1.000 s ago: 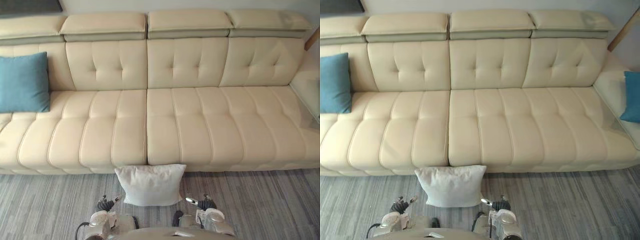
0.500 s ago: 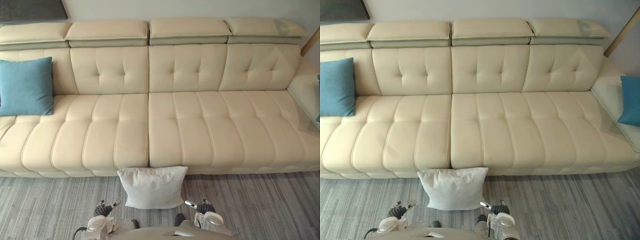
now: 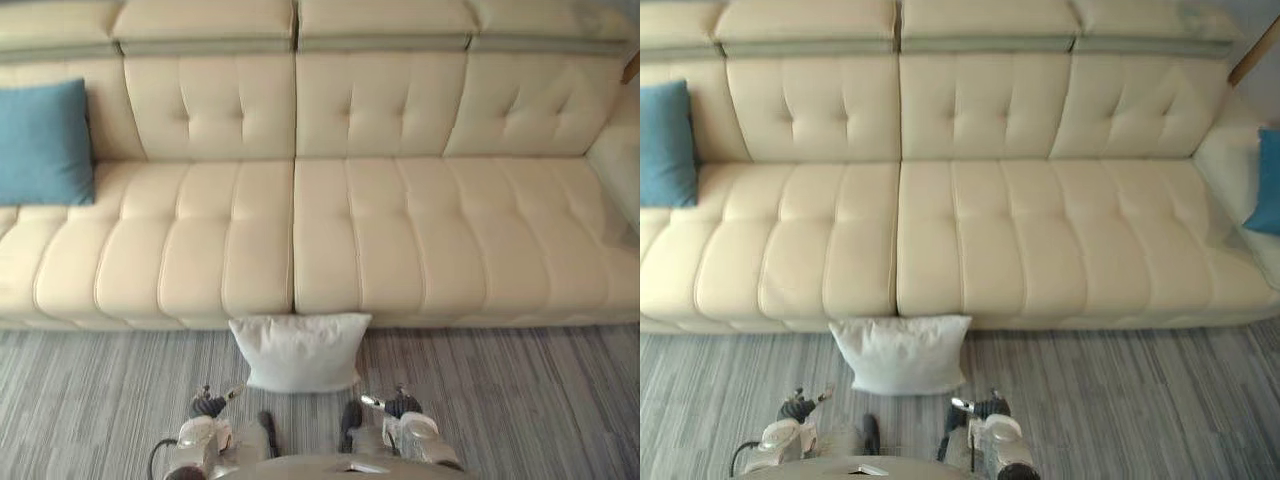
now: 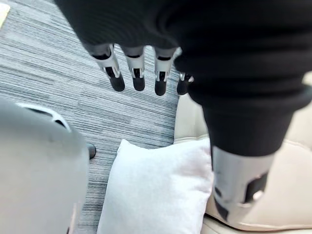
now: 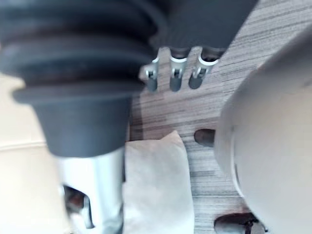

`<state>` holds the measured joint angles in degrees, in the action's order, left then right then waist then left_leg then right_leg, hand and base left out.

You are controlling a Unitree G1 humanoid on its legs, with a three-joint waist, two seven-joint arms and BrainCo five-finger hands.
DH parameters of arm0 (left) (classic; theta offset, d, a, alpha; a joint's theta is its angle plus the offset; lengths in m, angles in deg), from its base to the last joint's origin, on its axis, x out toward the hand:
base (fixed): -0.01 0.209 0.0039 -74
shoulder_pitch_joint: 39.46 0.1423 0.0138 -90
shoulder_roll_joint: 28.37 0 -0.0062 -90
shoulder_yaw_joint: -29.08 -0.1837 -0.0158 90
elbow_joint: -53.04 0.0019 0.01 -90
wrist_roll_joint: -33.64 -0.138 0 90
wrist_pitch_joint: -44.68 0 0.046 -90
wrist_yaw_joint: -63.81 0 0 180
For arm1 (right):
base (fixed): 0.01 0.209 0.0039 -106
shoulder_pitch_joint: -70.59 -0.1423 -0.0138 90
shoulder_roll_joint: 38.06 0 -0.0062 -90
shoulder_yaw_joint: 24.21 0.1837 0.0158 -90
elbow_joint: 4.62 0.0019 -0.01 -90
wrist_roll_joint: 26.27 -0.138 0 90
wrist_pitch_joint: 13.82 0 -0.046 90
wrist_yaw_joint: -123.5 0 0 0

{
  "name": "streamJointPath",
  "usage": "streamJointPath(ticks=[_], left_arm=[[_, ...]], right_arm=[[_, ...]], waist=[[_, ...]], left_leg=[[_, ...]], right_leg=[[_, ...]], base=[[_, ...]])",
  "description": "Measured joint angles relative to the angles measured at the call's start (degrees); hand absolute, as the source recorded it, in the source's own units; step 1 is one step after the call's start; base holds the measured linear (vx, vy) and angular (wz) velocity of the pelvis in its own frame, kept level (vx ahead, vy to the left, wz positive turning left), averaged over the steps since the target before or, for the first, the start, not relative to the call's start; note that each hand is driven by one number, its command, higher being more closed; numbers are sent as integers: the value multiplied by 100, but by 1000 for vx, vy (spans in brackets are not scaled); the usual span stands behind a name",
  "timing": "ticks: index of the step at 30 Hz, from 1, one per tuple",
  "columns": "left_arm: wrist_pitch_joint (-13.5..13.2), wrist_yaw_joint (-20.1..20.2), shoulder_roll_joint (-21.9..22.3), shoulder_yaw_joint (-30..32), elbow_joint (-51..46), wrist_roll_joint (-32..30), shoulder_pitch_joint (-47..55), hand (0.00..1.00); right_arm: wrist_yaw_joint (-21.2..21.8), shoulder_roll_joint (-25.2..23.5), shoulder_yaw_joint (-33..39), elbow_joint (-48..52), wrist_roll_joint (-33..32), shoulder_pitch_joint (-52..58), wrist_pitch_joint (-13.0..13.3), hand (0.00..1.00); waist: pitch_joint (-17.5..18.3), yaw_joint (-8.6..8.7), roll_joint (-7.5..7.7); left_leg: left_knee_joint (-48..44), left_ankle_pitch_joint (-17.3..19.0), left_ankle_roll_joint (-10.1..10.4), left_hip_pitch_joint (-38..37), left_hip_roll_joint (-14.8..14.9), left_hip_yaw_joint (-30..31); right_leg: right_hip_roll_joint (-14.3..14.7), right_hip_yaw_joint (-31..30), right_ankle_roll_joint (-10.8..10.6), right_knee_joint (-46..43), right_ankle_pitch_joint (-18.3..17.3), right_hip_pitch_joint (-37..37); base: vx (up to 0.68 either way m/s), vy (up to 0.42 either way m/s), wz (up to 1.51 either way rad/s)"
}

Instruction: Pick up cushions and gather them together orderly.

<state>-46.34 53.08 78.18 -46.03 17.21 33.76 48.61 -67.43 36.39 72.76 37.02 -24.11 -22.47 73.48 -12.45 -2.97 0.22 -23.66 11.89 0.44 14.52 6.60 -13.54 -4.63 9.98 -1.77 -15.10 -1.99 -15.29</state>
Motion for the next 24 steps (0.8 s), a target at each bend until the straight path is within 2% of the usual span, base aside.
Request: streamJointPath(ticks=[1,2,3,6,10,13,14,15,18,24], left_arm=[[-1,-94,-26,-2,-124,108,-97,0],[-1,-117,-33,-1,-166,123,-128,0],[-8,-192,-93,-5,-303,243,-295,0],[-11,-343,-226,-15,-520,427,-552,0],[-21,-553,-393,85,-753,728,-1199,0],[-23,-617,-445,121,-754,883,-1695,0],[-25,-644,-495,136,-788,977,-2020,0],[-25,-650,-516,145,-810,988,-2131,0],[-33,-769,-705,288,-911,1107,-2818,0],[-41,-915,-1039,297,-1207,1211,-3550,0]], right_arm=[[-61,29,-18,229,-2,-114,18,0],[-71,45,-19,288,-2,-153,23,0],[-178,148,-113,485,-4,-339,27,0],[-314,270,-229,741,-10,-664,29,0],[-618,248,-197,810,-60,-1448,1,0],[-730,280,-97,924,-72,-1954,-7,0],[-830,390,-97,925,-71,-2312,-20,0],[-881,436,-96,926,-71,-2466,-29,0],[-1047,710,14,1062,-69,-3369,-30,0],[-1299,1070,50,1151,-76,-4337,-87,0]], waist=[[-106,9,9],[-152,12,14],[-409,7,14],[-656,27,14],[-1011,73,2],[-1222,93,0],[-1230,100,3],[-1262,104,2],[-1679,113,-11],[-1792,124,-7]], left_leg=[[-349,118,-5,407,56,36],[-424,149,-13,516,73,53],[-812,272,-16,852,120,85],[-1349,377,-16,1583,209,81],[-1959,413,0,2814,425,86],[-2170,395,-34,3375,484,94],[-2369,362,-39,3893,521,97],[-2435,336,-81,4054,532,97],[-2772,334,-86,4639,625,140],[-3266,333,-86,5713,667,274]], right_leg=[[-4,-35,11,-389,-130,-430],[-10,-45,14,-502,-175,-542],[-44,-106,20,-979,-337,-943],[-79,-225,95,-1565,-492,-1758],[8,-333,142,-2001,-406,-2975],[31,-365,189,-2198,-348,-3529],[38,-407,214,-2398,-290,-4074],[42,-423,201,-2467,-276,-4241],[74,-444,227,-2823,-258,-4825],[54,-464,267,-3429,-330,-5917]], base=[[-210,37,-7],[-248,42,-2],[-160,18,-3],[-243,-11,-11],[-198,-52,-17],[-136,-29,-10],[-114,-23,-6],[-112,-13,-9],[-63,-3,-7],[-52,-19,5]])
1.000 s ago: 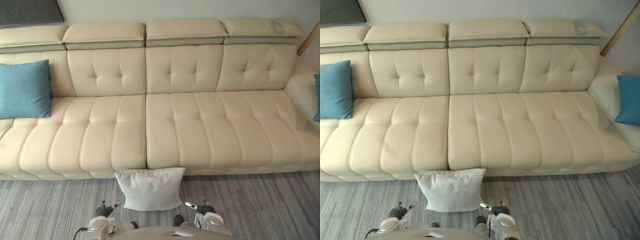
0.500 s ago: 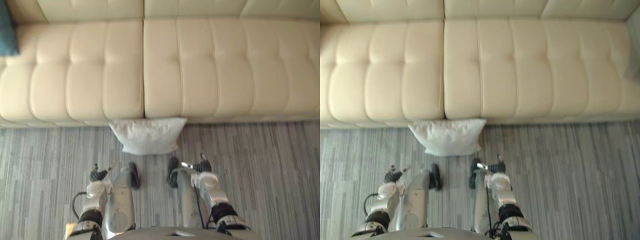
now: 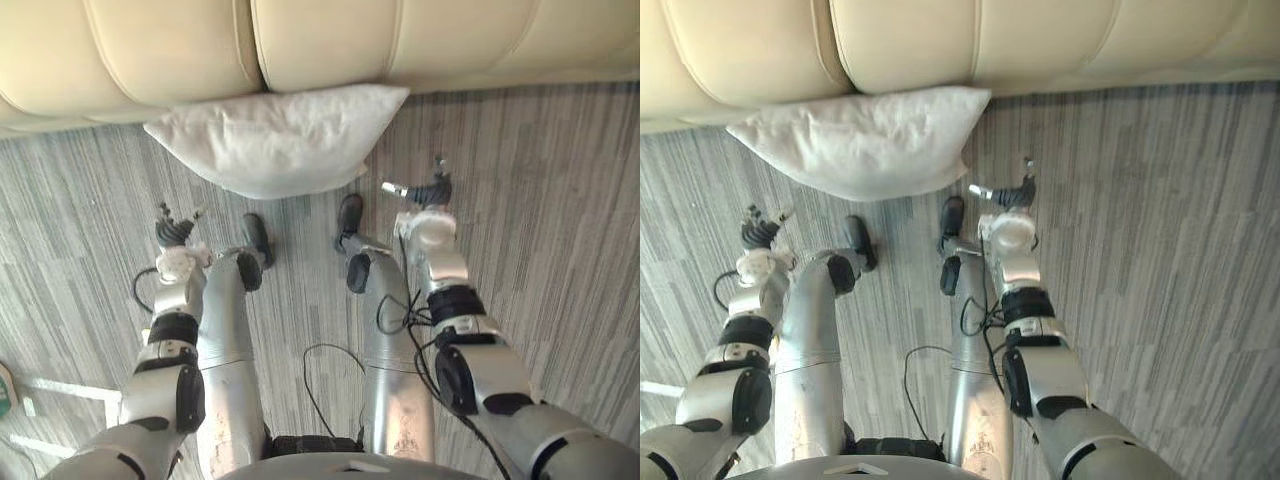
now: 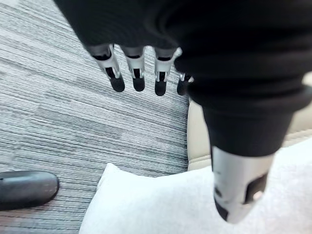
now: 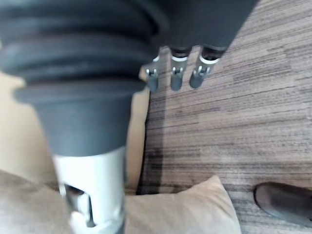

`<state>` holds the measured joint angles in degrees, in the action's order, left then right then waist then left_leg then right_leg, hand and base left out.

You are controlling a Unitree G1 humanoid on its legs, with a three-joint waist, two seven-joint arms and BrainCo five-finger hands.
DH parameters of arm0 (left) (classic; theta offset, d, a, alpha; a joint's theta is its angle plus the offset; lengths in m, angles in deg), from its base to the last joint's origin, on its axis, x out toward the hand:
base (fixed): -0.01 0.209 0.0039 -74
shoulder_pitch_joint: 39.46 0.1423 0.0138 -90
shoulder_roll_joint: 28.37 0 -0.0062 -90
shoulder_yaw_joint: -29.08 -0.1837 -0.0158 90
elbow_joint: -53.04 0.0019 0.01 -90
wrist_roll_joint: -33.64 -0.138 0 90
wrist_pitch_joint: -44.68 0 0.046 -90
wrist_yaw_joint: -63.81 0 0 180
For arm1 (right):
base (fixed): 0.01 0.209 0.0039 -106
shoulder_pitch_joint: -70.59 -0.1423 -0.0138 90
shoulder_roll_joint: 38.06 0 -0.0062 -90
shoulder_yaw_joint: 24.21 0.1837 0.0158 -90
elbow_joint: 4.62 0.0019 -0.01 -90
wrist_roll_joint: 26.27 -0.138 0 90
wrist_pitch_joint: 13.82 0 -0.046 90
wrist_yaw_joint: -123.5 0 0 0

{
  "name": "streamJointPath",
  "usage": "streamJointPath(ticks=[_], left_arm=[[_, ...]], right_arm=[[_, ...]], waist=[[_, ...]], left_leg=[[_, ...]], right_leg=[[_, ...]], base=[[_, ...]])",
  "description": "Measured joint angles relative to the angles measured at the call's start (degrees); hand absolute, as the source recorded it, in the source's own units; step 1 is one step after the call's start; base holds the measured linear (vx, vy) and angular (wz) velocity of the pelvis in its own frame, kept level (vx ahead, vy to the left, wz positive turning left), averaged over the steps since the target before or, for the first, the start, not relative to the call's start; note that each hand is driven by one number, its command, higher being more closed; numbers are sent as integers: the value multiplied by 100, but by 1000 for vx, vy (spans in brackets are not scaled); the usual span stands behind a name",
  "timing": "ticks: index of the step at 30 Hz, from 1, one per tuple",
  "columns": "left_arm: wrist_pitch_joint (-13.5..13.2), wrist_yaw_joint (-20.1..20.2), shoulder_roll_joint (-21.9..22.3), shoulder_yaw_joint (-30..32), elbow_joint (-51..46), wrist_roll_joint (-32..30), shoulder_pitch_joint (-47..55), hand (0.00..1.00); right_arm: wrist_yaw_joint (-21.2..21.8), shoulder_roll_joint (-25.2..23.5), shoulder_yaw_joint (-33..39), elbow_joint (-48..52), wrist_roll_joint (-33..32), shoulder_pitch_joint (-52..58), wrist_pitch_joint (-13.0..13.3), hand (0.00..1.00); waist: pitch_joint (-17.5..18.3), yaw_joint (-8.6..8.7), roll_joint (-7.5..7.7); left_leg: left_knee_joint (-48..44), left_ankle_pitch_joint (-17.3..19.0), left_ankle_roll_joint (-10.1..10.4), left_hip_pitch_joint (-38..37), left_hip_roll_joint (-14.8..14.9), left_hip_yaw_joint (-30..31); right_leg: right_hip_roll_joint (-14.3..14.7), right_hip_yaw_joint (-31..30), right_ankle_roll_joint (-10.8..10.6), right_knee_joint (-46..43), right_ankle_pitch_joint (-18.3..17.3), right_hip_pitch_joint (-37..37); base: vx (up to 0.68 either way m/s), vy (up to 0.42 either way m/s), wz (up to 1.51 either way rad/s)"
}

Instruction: Pick up cushions and gather them together orderly.

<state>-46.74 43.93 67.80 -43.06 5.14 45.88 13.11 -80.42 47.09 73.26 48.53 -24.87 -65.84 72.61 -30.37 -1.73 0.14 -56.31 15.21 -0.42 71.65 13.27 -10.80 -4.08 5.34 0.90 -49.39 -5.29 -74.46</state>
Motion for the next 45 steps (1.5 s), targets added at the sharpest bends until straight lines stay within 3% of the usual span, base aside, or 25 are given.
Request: streamJointPath(ticks=[6,7,10,11,21,28,32,37,45], left_arm=[[-7,-188,-197,-21,-467,-2,-688,0],[-8,-288,-212,-54,-561,-5,-865,0],[-7,-402,-222,-93,-563,-7,-1078,0],[-7,-476,-224,-169,-572,-13,-1228,100],[17,-738,-279,-631,-791,-243,-1963,100],[17,-968,-424,-911,-983,-228,-1997,100],[20,-976,-490,-1063,-1007,-227,-1987,100],[20,-938,-419,-1308,-1445,-110,-1626,100],[12,-848,-30,-1540,-2849,-352,-347,100]], right_arm=[[-190,28,-133,-5,-141,-1047,-60,0],[-306,7,-237,3,-173,-1281,-59,100],[-442,-104,-288,24,-189,-1505,-58,100],[-531,-170,-294,101,-195,-1586,-58,100],[-807,-652,-543,684,-112,-1714,-14,100],[-915,-651,-805,1051,-222,-1491,123,100],[-913,-640,-805,1361,-350,-1123,151,100],[-900,-749,-804,1811,-449,-407,257,100],[-655,-944,-972,2659,-428,1166,413,100]], waist=[[-14,-2,-4],[-23,-6,-6],[-25,1,-9],[-25,1,-9],[-24,37,-9],[-21,29,-8],[-18,32,-7],[-11,140,-3],[6,270,3]], left_leg=[[-189,-98,-14,761,21,59],[-209,-144,-7,916,20,109],[-236,-190,26,1063,17,197],[-236,-223,48,1146,3,255],[-24,-473,245,1439,-54,506],[97,-583,381,1436,-45,595],[148,-607,384,1340,-26,613],[345,-617,372,862,-14,596],[965,-652,431,-650,42,426]], right_leg=[[-45,11,-30,-309,-30,-791],[-51,42,-26,-362,-33,-930],[-64,115,-11,-422,-50,-1041],[-83,162,-7,-473,-75,-1115],[-147,416,46,-549,-175,-1372],[-95,493,84,-456,-172,-1353],[-57,537,240,-362,-74,-1204],[-13,575,237,-65,-46,-664],[186,509,298,670,157,789]], base=[[-67,-19,9],[-80,-18,14],[-38,-14,10],[-42,-27,20],[-25,-38,14],[-19,-53,2],[0,-43,-4],[2,-15,-3],[12,-41,-11]])
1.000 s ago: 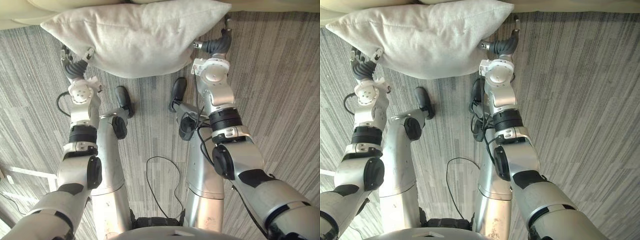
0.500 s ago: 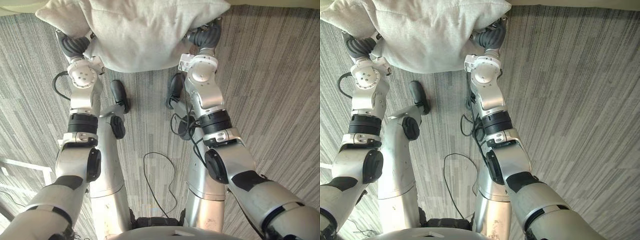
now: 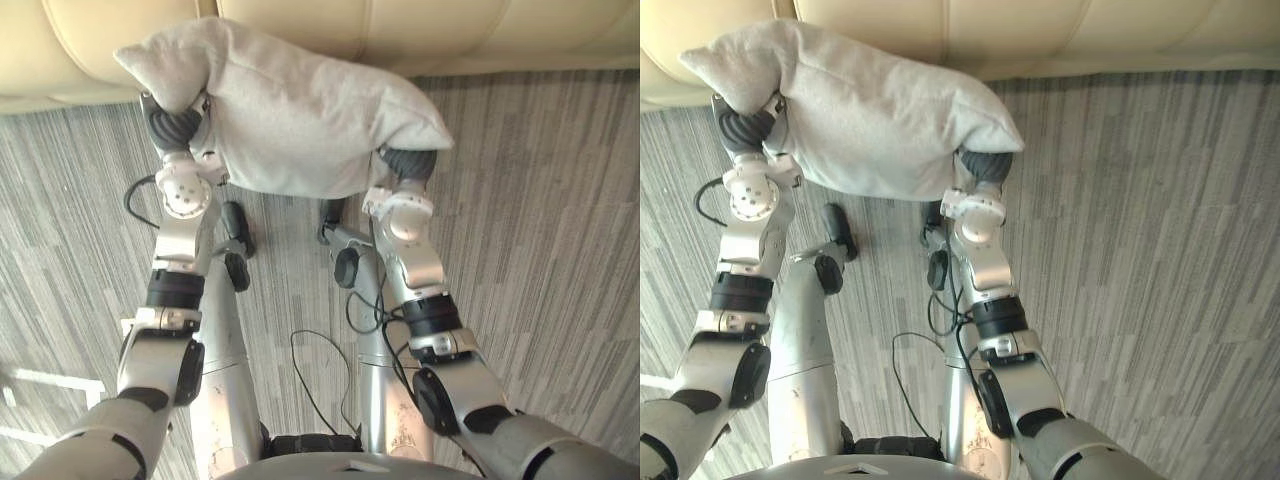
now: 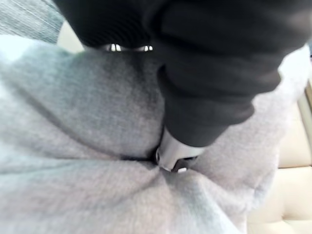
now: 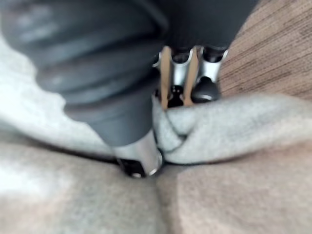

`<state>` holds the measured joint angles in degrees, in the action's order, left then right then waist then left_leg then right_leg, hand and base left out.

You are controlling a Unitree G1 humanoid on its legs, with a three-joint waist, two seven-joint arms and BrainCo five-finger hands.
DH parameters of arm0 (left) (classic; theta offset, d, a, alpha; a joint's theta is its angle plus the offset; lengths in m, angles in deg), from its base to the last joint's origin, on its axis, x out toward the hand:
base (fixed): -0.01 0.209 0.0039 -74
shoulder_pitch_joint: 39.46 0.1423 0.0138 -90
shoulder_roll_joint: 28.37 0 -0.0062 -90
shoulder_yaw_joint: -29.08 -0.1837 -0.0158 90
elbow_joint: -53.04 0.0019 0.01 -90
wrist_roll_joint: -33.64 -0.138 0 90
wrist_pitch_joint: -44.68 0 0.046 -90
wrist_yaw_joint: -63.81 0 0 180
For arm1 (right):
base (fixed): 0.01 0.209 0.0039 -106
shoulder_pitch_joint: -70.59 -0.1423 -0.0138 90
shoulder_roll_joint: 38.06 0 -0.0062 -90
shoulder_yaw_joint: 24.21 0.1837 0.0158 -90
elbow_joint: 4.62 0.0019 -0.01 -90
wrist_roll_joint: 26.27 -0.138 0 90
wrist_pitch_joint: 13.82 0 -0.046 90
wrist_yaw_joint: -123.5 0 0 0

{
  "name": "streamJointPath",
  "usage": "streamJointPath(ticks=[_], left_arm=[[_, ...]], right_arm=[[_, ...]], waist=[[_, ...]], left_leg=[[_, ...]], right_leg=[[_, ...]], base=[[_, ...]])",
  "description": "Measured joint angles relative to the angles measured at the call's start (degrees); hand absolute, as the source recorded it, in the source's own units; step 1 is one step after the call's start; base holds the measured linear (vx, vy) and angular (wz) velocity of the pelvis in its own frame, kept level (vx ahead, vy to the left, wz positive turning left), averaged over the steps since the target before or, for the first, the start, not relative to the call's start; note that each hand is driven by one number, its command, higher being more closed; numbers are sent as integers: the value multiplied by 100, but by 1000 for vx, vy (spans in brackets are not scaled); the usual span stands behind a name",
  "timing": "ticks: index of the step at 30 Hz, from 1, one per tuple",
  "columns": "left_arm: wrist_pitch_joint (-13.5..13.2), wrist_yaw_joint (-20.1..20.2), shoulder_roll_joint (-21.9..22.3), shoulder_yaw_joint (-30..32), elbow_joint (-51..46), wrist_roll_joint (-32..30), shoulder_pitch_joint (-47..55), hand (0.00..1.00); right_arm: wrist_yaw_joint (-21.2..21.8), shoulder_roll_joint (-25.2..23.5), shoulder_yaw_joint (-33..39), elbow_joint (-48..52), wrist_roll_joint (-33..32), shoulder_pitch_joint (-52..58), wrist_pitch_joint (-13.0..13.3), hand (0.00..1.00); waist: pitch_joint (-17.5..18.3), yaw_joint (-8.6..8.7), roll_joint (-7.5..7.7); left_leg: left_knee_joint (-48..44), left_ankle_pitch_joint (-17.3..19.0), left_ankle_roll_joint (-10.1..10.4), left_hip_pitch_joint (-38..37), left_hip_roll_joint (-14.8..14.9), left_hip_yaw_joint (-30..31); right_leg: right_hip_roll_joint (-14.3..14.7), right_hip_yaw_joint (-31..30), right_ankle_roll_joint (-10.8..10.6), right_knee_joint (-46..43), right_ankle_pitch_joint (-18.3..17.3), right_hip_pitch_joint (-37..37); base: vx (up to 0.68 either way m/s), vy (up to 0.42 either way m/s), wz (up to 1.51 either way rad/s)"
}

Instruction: Pick up cushions and gather them together orderly.

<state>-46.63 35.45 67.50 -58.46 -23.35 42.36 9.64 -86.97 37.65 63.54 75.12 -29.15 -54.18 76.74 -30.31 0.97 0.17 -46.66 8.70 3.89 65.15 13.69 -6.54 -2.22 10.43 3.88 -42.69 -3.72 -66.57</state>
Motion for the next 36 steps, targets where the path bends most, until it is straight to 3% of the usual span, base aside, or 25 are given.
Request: streamJointPath(ticks=[6,9,13,18,21,26,30,36], left_arm=[[-70,69,291,-102,-942,-58,1171,100],[-190,284,339,-160,-1400,-64,2013,100],[-247,548,456,-212,-1794,-176,2804,100],[-249,943,852,-306,-1877,-208,4368,100],[-249,1042,854,-386,-2057,-207,4976,100],[-245,1170,944,-502,-2143,-129,5467,100],[-245,1253,963,-558,-2143,-101,5562,100],[-227,1253,911,-705,-2133,-107,5615,100]], right_arm=[[261,-123,-145,652,53,1135,71,100],[629,-157,-290,1087,54,2023,126,100],[920,-151,-322,1407,52,2729,185,100],[1439,-153,-339,1663,1,4009,184,100],[1582,-147,-435,2093,-12,4452,185,100],[1729,-150,-435,2349,57,4732,186,100],[1754,-150,-438,2539,63,4995,190,100],[1745,-132,-434,2539,62,5057,193,100]], waist=[[48,-11,9],[451,-70,10],[572,-100,16],[1589,-125,20],[1969,-139,17],[2535,-180,34],[2774,-187,49],[2782,-207,34]], left_leg=[[401,74,-24,-1277,39,-165],[440,226,9,-1832,139,-243],[553,407,22,-2712,174,-348],[1277,507,-4,-4110,108,-678],[1638,492,23,-4717,73,-854],[2169,479,35,-5352,-27,-1073],[2426,418,23,-5598,-132,-1075],[2612,355,16,-5705,-271,-947]], right_leg=[[75,-32,-89,488,-59,1246],[222,-80,-120,729,-79,1827],[288,-142,-203,951,-150,2696],[344,-308,-336,1819,-94,4060],[353,-388,-380,2242,-19,4635],[361,-539,-410,2873,198,5255],[318,-540,-405,3107,259,5508],[225,-471,-424,3081,150,5660]], base=[[47,-52,-6],[107,-18,-21],[105,33,-12],[163,82,-8],[168,60,-14],[151,69,-12],[99,54,4],[15,19,14]])
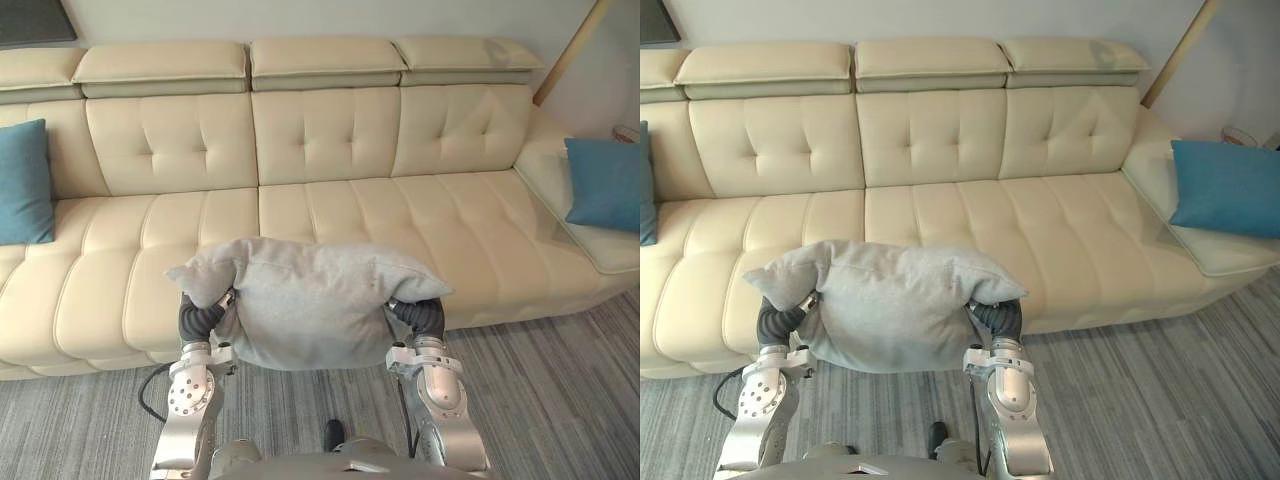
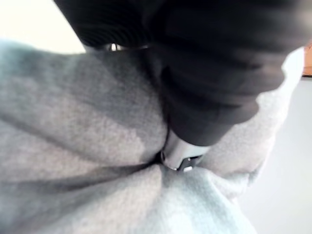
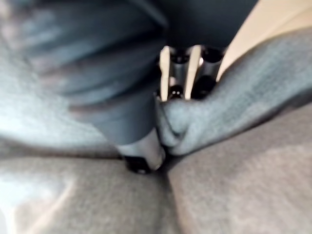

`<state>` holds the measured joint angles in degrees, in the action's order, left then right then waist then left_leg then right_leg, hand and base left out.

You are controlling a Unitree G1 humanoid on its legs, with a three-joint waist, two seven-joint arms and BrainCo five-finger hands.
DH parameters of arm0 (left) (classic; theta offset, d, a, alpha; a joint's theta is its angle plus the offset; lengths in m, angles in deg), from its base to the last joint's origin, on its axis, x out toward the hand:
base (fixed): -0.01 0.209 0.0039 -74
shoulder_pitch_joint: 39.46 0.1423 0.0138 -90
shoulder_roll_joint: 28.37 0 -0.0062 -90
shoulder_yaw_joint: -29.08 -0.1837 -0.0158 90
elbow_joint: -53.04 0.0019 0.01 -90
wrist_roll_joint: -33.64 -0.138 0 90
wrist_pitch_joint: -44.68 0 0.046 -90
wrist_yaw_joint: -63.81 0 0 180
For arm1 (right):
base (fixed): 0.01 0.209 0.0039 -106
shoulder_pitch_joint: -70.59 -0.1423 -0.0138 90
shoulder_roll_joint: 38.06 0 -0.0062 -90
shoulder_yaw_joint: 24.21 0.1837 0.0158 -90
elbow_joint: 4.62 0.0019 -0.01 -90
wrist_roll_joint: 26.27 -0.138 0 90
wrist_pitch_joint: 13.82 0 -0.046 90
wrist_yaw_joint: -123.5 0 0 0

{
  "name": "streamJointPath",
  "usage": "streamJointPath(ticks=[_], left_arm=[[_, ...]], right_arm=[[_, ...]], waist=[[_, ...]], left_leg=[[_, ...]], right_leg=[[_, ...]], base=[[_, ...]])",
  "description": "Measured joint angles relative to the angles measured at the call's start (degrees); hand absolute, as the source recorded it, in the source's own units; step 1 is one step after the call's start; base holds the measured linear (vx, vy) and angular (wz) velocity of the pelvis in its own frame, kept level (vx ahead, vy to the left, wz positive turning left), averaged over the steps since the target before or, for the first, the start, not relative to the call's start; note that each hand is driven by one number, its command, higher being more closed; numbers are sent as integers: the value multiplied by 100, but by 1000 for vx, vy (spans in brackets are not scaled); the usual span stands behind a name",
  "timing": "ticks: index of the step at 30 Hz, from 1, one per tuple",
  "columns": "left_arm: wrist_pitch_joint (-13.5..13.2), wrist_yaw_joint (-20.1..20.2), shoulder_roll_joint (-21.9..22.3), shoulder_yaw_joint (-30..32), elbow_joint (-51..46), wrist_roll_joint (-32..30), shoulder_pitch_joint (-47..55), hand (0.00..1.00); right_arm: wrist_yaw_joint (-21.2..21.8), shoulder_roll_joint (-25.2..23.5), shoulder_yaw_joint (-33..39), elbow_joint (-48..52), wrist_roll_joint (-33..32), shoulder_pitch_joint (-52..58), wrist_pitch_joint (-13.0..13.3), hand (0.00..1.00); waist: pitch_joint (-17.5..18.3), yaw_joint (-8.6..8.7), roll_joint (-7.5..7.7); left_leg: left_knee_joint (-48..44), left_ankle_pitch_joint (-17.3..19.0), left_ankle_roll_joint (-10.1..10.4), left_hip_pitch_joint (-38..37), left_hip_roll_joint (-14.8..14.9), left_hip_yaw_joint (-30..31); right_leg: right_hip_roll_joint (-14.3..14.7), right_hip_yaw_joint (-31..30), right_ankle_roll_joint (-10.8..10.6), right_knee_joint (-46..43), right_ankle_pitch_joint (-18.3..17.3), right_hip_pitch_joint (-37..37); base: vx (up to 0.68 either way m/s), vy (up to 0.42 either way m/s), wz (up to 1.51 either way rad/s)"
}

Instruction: Pick up cushions and gather them together orderly.

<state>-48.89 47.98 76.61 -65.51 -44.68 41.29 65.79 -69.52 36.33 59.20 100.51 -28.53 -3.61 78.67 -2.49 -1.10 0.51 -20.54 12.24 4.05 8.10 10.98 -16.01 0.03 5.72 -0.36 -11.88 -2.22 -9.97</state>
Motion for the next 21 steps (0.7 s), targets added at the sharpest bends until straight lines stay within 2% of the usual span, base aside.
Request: streamJointPath(ticks=[4,6,7,8,10,11,12,13,14,15,16,17,19,21], left_arm=[[21,1,-50,-85,10,-7,133,100],[25,6,-76,-178,8,-7,265,100],[31,16,-77,-208,7,-7,309,100],[31,48,-93,-243,-13,-7,385,100],[32,138,-87,-267,-26,-12,413,100],[32,153,-86,-268,-29,-14,413,100],[36,174,-81,-270,-32,-31,415,100],[46,178,-79,-259,-33,-53,422,100],[54,173,-77,-199,-44,-55,456,100],[54,170,-80,-175,-68,-54,456,100],[57,164,-112,-87,-111,-55,460,100],[60,164,-123,-32,-113,-55,491,100],[60,164,-136,48,-147,-55,510,100],[59,174,-145,61,-276,-55,502,100]], right_arm=[[-7,14,-22,196,34,363,-2,100],[-13,102,-29,486,45,462,-4,100],[-18,132,-28,545,45,464,-4,100],[-27,170,-27,675,45,464,-4,100],[-71,231,-28,836,44,461,-2,100],[-87,244,-27,849,44,460,-2,100],[-123,247,-28,851,42,459,-2,100],[-136,239,-36,840,41,457,-3,100],[-139,256,-143,822,41,457,-4,100],[-140,257,-178,826,40,453,-4,100],[-142,230,-255,816,39,450,-6,100],[-137,222,-316,798,39,444,-13,100],[-123,228,-420,792,40,439,-13,100],[-107,239,-401,739,39,422,-5,100]], waist=[[-76,-63,-103],[-198,-73,-262],[-228,-84,-231],[-217,-111,-258],[-209,-126,-320],[-211,-125,-317],[-211,-123,-316],[-185,-143,-348],[-130,-175,-239],[-133,-177,-238],[-136,-183,-154],[-130,-206,-146],[-106,-230,-100],[-82,-355,-65]], left_leg=[[-729,186,29,146,170,244],[-1743,44,-65,630,301,374],[-1970,-71,-100,754,306,364],[-2099,-32,-131,875,296,317],[-1559,298,-241,925,291,297],[-1339,322,-238,926,288,294],[-809,304,-193,920,252,340],[-672,83,-88,854,159,290],[-469,12,-81,749,-5,129],[-466,-21,-80,764,-18,104],[-600,-116,-231,787,-35,-88],[-754,-39,-259,756,-36,-161],[-935,57,-296,748,-57,-198],[-911,409,-323,663,-56,-367]], right_leg=[[-12,291,73,-486,-518,49],[-53,385,98,-668,-715,167],[-110,395,92,-668,-732,188],[-200,395,82,-662,-751,180],[-307,386,32,-631,-781,178],[-336,384,9,-627,-796,178],[-399,359,-60,-629,-837,168],[-455,273,-151,-634,-865,136],[-481,77,-194,-522,-839,118],[-487,40,-186,-496,-838,113],[-532,-187,-315,-356,-726,115],[-551,-231,-465,-199,-621,206],[-580,-414,-573,25,-523,296],[-583,-723,-642,-34,-549,166]], base=[[2,-16,39],[12,5,35],[36,88,17],[36,100,12],[70,180,9],[100,243,9],[109,235,1],[143,245,-16],[161,172,-20],[197,164,-21],[207,189,-20],[240,219,-32],[227,160,-53],[229,157,-79]])
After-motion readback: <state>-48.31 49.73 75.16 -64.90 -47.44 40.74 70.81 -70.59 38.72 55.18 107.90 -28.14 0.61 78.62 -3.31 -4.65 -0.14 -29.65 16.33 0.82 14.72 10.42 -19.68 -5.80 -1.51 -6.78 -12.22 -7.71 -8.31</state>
